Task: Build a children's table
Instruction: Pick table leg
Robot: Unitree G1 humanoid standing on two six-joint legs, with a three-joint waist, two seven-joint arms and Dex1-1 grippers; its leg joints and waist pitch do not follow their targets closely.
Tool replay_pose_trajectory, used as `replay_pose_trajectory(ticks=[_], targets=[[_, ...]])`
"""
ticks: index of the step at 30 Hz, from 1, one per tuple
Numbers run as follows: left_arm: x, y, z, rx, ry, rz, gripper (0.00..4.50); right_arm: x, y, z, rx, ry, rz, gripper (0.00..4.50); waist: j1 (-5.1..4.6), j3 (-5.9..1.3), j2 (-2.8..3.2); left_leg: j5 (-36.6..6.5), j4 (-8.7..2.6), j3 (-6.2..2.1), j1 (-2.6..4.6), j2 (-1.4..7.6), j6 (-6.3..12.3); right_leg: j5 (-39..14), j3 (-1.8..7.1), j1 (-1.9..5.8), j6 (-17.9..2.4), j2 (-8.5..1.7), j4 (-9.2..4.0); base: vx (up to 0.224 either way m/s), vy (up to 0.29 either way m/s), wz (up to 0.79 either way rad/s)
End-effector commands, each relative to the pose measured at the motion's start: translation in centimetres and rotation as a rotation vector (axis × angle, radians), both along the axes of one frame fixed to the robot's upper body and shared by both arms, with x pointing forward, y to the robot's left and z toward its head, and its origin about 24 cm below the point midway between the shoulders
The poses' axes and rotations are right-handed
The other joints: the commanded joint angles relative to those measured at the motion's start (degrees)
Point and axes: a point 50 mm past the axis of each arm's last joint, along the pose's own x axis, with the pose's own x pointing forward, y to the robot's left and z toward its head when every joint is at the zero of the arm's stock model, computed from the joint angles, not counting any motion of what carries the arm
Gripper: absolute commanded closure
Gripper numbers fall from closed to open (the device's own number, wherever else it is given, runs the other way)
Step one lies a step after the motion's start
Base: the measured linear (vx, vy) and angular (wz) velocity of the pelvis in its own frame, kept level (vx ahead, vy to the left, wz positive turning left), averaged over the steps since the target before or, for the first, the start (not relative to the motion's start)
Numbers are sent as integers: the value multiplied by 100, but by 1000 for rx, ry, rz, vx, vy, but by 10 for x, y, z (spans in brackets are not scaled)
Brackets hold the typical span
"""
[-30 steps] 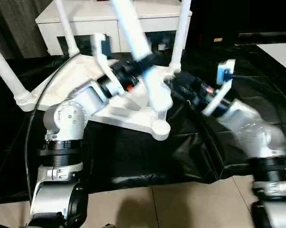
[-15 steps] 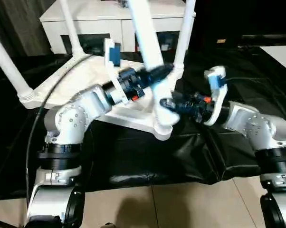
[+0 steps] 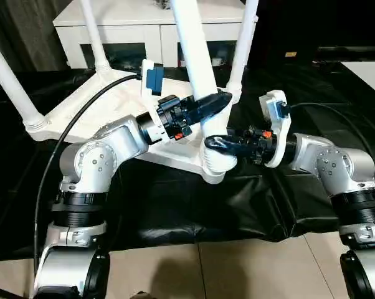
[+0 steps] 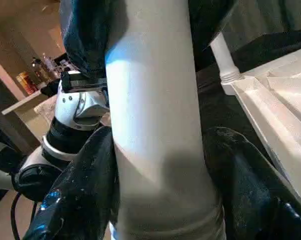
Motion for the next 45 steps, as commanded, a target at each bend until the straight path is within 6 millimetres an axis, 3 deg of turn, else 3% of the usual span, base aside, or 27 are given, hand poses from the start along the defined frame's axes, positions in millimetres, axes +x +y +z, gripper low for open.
replay_pose_trajectory(ticks=[1, 5, 7, 14, 24, 25, 28, 31, 32, 36, 38, 45], targets=[[-5, -4, 8, -12, -46, -44, 253, 0, -1, -1, -56, -17, -9, 201, 20, -475, -112, -647, -355, 18, 85, 65, 217, -873, 178, 357, -1351, -213, -325, 0, 0, 0], [-4, -3, 8, -12, -56, -28, 253, -1, -1, -5, -79, -26, -10, 204, 23, -476, -113, -646, -352, 17, 83, 63, 210, -878, 179, 358, -1347, -214, -325, 0, 0, 0], [-3, -2, 9, -7, -47, -18, 197, -2, -1, -8, -84, -27, -13, 204, 26, -473, -111, -695, -354, 17, 88, 67, 187, -928, 179, 353, -1335, -216, -328, 0, 0, 0], [9, 8, 19, 18, -74, 55, 139, -4, 1, -13, -87, -21, -15, 207, 42, -481, -105, -704, -357, 4, 97, 64, 161, -873, 176, 359, -1311, -208, -320, 0, 0, 0], [15, 15, 30, 27, -92, 62, 109, -6, 2, -17, -97, -25, -16, 207, 57, -486, -65, -705, -347, 6, 95, 56, 141, -656, 172, 370, -1435, -207, -293, 0, 0, 0], [15, 15, 30, 27, -90, 61, 138, -6, 2, -17, -99, -28, -16, 208, 63, -488, -68, -721, -346, 6, 98, 57, 152, -655, 170, 368, -1434, -204, -292, 0, 0, 0], [15, 14, 29, 29, -85, 57, 147, -6, 3, -16, -126, -104, -12, 234, 74, -488, -73, -745, -346, 6, 99, 67, 123, -686, 174, 362, -1425, -215, -292, 0, 0, 0], [16, 15, 29, 31, -88, 54, 187, -6, 5, -13, -132, -132, -2, 237, 84, -484, -74, -758, -350, 7, 102, 61, 117, -733, 175, 366, -1425, -214, -293, 0, 0, 0], [15, 15, 30, 30, -95, 47, 188, -6, 5, -11, -127, -134, 11, 194, 83, -485, -83, -759, -350, 5, 105, 62, 137, -724, 174, 365, -1428, -208, -291, 0, 0, 0], [14, 14, 32, 27, -106, 38, 232, -3, 5, -6, -129, -147, 8, 170, 88, -485, -89, -742, -345, 7, 102, 64, 157, -725, 177, 362, -1432, -212, -286, 0, 0, 0], [13, 13, 32, 29, -117, 25, 228, 1, 4, -3, -142, -170, 3, 148, 93, -486, -103, -717, -344, 8, 97, 62, 157, -751, 177, 362, -1422, -218, -286, 0, 0, 0], [6, 7, 30, 58, -157, -30, 273, 5, 6, 4, -157, -178, 48, 145, 91, -487, -116, -716, -336, 14, 101, 69, 189, -731, 178, 359, -1451, -212, -272, 0, 0, 0]])
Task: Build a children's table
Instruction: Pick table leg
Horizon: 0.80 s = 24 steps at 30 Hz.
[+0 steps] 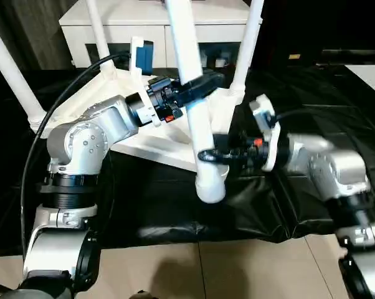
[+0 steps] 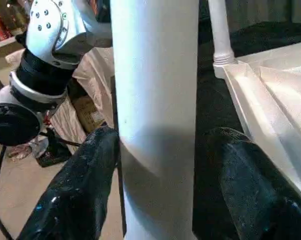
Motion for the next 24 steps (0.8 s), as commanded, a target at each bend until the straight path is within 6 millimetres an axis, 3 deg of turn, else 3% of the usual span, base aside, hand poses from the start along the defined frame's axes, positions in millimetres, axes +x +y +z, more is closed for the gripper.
replay_pose_trajectory(ticks=[1, 3, 9, 24], targets=[[-4, -4, 4, 10, -36, -27, 275, 2, 0, 4, -42, -15, 23, 145, 0, -482, -84, -705, -353, 17, 92, 69, 202, -719, 178, 357, -1452, -211, -298, 0, 0, 0], [-3, -5, 4, 8, -34, -18, 274, 3, 1, 2, -57, -18, 24, 145, -3, -476, -109, -705, -350, 23, 87, 66, 211, -739, 180, 356, -1457, -214, -303, 0, 0, 0], [-1, -5, 4, 31, -47, -20, 275, 6, 5, 1, -85, -21, 41, 145, -5, -480, -80, -814, -355, 13, 98, 68, 146, -832, 178, 351, -1420, -213, -307, 0, 0, 0], [0, -11, 5, 72, -70, -51, 275, 5, 11, -10, -201, -14, 140, 145, -13, -460, -104, -990, -359, 5, 92, 74, 104, -1068, 184, 343, -1394, -216, -320, 0, 0, 0]])
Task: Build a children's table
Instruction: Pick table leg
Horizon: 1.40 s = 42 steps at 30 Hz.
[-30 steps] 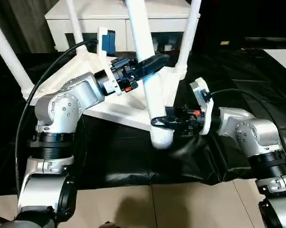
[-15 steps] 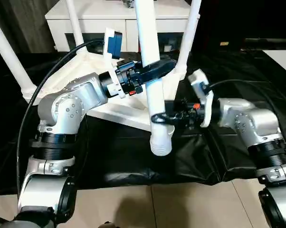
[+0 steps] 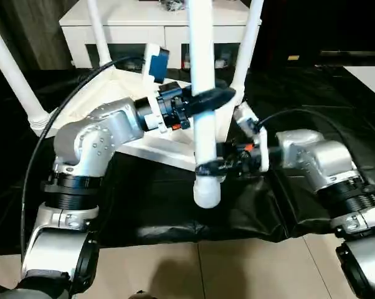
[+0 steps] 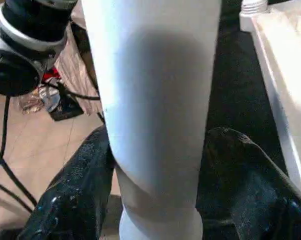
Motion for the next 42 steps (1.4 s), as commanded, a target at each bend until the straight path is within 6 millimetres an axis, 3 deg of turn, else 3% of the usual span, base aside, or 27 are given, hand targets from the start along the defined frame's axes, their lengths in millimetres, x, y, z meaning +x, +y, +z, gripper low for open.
replay_pose_trajectory(ticks=[1, 21, 22, 25, 27, 38, 39, 42], targets=[[2, -2, 10, -4, -40, -4, 275, 1, 2, 4, -25, -32, 32, 145, -10, -456, -79, -1019, -385, 7, 88, 74, 93, -1114, 180, 345, -1378, -215, -356, 0, 0, 0], [0, -3, 9, 3, -44, -38, 275, 3, 5, 4, -6, -50, 28, 145, -18, -461, -71, -1020, -382, 7, 91, 72, 102, -1026, 182, 342, -1431, -213, -348, 0, 0, 0], [0, -3, 9, 3, -44, -37, 275, 3, 5, 4, -6, -50, 29, 180, -14, -464, -77, -988, -381, 6, 91, 75, 113, -1004, 184, 343, -1425, -214, -340, 0, 0, 0], [1, -3, 9, 1, -46, -36, 275, 3, 6, 3, -10, -45, 30, 185, -16, -463, -80, -971, -381, 7, 86, 73, 123, -1012, 184, 343, -1418, -213, -341, 0, 0, 0], [1, -3, 10, 0, -47, -35, 275, 3, 6, 2, -12, -41, 28, 223, -15, -461, -77, -972, -380, 8, 90, 76, 131, -1017, 185, 339, -1424, -215, -343, 0, 0, 0], [-3, -5, 8, 9, -52, -67, 275, 5, 5, 2, 1, -38, 12, 260, -21, -460, -83, -1014, -384, 7, 90, 75, 109, -1069, 184, 341, -1399, -216, -348, 0, 0, 0], [-4, -6, 8, 10, -41, -87, 219, 4, 5, 2, 3, -39, 10, 261, -19, -458, -78, -1011, -385, 9, 93, 75, 110, -1077, 186, 337, -1400, -215, -350, 0, 0, 0], [-1, -4, 6, 10, -31, -39, 199, 5, 3, 3, 16, -41, -2, 261, -21, -459, -72, -1020, -386, 6, 99, 80, 106, -1050, 187, 335, -1413, -215, -347, 0, 0, 0]])
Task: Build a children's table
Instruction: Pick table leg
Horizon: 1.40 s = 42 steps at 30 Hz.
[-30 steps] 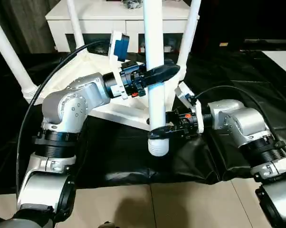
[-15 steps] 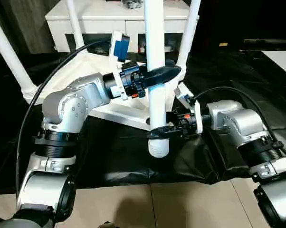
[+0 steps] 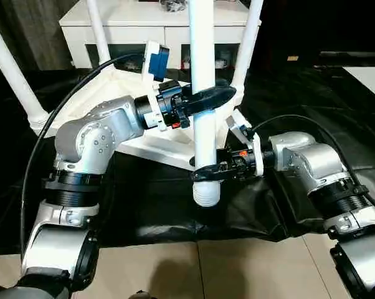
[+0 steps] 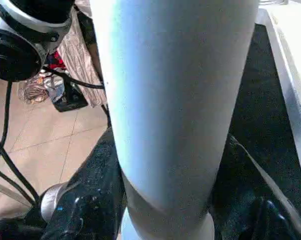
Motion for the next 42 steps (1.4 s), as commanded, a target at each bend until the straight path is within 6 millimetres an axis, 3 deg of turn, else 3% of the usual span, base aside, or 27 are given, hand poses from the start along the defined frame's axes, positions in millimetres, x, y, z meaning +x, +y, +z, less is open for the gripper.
replay_pose_trajectory(ticks=[1, 2, 8, 10, 12, 13, 17, 18, 19, 21, 23, 24, 25, 26, 27, 28, 29, 30, 31, 32, 36, 37, 38, 39, 40, 41, 42], targets=[[-1, -4, 5, 10, -17, -6, 199, 4, -5, 11, 33, -24, -40, 261, -13, -462, -58, -1014, -393, 7, 96, 77, 102, -1022, 185, 336, -1424, -214, -352, 0, 0, 0], [0, -2, 4, 10, -17, -3, 169, 4, -6, 11, 38, -25, -47, 262, -13, -462, -58, -1014, -393, 7, 96, 77, 102, -1022, 185, 336, -1424, -214, -352, 0, 0, 0], [0, 5, 0, -35, 29, -20, 126, 0, -28, 21, 91, -41, -119, 263, 20, -459, -67, -995, -391, 15, 103, 68, 117, -1009, 188, 343, -1403, -202, -360, 0, 0, 0], [0, 6, -2, -56, 50, -32, 115, -2, -38, 27, 115, -47, -146, 263, 16, -462, -8, -1044, -388, 11, 104, 61, 104, -1046, 186, 346, -1386, -200, -371, 0, 0, 0], [0, 7, -3, -62, 56, -42, 95, -4, -42, 30, 130, -50, -156, 264, 12, -468, -18, -1045, -384, 8, 94, 53, 107, -991, 175, 359, -1422, -195, -368, 0, 0, 0], [0, 6, -4, -60, 55, -48, 81, -6, -44, 31, 142, -50, -162, 264, 9, -467, 36, -1094, -385, 0, 97, 59, 100, -1020, 172, 354, -1425, -196, -362, 0, 0, 0], [2, 5, -3, -69, 48, -32, 62, -10, -47, 31, 150, -50, -181, 264, -15, -468, 28, -1153, -391, 0, 103, 54, 94, -997, 164, 354, -1443, -184, -394, 0, 0, 0], [6, 7, -5, -71, 45, 26, 52, -11, -50, 29, 141, -57, -212, 264, -1, -465, 109, -1219, -390, -13, 107, 52, 58, -1053, 166, 353, -1433, -191, -394, 0, 0, 0], [8, 9, -7, -67, 46, 56, 39, -11, -50, 29, 139, -61, -223, 264, -19, -468, 61, -1278, -394, -11, 112, 48, 42, -1080, 162, 358, -1405, -182, -408, 0, 0, 0], [26, 32, -21, -14, 59, 397, 22, -5, -59, 23, 75, -126, -383, 264, -38, -460, 97, -1362, -406, -31, 111, 57, -15, -1068, 159, 354, -1361, -180, -428, 0, 0, 0], [33, 51, -34, 54, 56, 637, 6, 1, -64, 18, 26, -166, -517, 264, -69, -447, 60, -1407, -415, -43, 107, 53, -120, -1240, 158, 363, -1172, -183, -444, 0, 0, 0], [32, 71, -45, 92, 23, 839, 6, 5, -68, 11, -42, -222, -662, 264, -112, -448, 61, -1315, -419, -48, 81, 43, -189, -1501, 157, 368, -947, -196, -466, 0, 0, 0], [26, 83, -51, 97, -18, 962, 6, 7, -70, 6, -95, -257, -741, 264, -139, -461, 30, -1292, -418, -37, 82, 26, -183, -1556, 145, 377, -905, -181, -470, 0, 0, 0], [26, 83, -51, 97, -18, 962, 6, 7, -70, 6, -95, -257, -741, 264, -129, -485, 60, -1181, -416, -60, 76, 47, -198, -1471, 150, 381, -877, -204, -457, 0, 0, 0], [17, 95, -60, 121, -19, 1072, 6, 7, -69, 3, -120, -297, -822, 264, -158, -497, 36, -1002, -421, -60, 52, 66, -194, -1261, 149, 383, -889, -202, -409, 0, 0, 0], [11, 102, -66, 138, -15, 1142, 6, 6, -68, 1, -132, -321, -872, 264, -191, -503, 40, -984, -401, -32, 74, 53, -115, -1140, 155, 337, -940, -173, -421, 0, 0, 0], [2, 111, -75, 215, -43, 1235, 6, 9, -66, 2, -120, -398, -981, 264, -205, -494, -2, -997, -409, -32, 57, 62, -75, -1148, 158, 335, -959, -182, -428, 0, 0, 0], [2, 111, -75, 215, -43, 1235, 6, 9, -66, 2, -120, -398, -981, 264, -209, -487, 19, -970, -422, -42, 32, 73, -85, -1180, 152, 341, -941, -198, -413, 0, 0, 0], [-14, 121, -90, 349, -75, 1372, 6, 9, -59, -1, -125, -470, -1097, 264, -210, -477, 18, -1159, -431, -33, 78, 90, -23, -1410, 163, 276, -921, -193, -441, 0, 0, 0], [-22, 124, -96, 394, -91, 1435, 6, 7, -57, -6, -124, -481, -1153, 264, -235, -445, 14, -1194, -464, -45, 44, 99, -33, -1514, 151, 284, -836, -183, -459, 0, 0, 0], [-32, 124, -111, 391, -34, 1535, 6, 2, -53, -24, -135, -455, -1237, 264, -226, -415, 57, -1697, -476, -23, 145, 70, -91, -2032, 176, 188, -708, -148, -551, 0, 0, 0], [-33, 123, -115, 382, -19, 1548, 6, 0, -51, -27, -146, -473, -1242, 264, -216, -398, 92, -2086, -534, -106, 215, 138, -366, -1973, 106, 150, -615, -25, -570, 0, 0, 0], [-32, 123, -115, 392, -44, 1568, 6, -1, -50, -31, -146, -468, -1250, 264, -224, -403, 202, -2255, -575, -183, 266, 192, -461, -1788, 55, 145, -629, 46, -567, 0, 0, 0], [-31, 122, -114, 400, -64, 1580, 6, -2, -49, -33, -142, -461, -1259, 264, -305, -401, 229, -2457, -713, -347, 326, 408, -458, -1261, -47, 165, -723, 146, -517, 0, 0, 0], [-29, 122, -112, 401, -82, 1597, 6, -3, -48, -35, -143, -456, -1261, 264, -304, -401, 373, -2923, -990, -826, 35, 456, -120, -701, -269, 383, -958, 129, -181, 0, 0, 0], [-27, 121, -112, 400, -57, 1606, 6, -4, -47, -36, -135, -448, -1272, 264, -369, -423, 404, -3078, -1005, -1045, 119, 537, -25, -600, -284, 303, -1018, 122, -47, -14, -40, 31], [-27, 121, -112, 400, -57, 1606, 6, -4, -47, -36, -135, -448, -1272, 264, -450, -418, 404, -3060, -968, -1164, 151, 535, 170, -611, -290, 251, -1115, 114, 31, -2, -88, 55]])
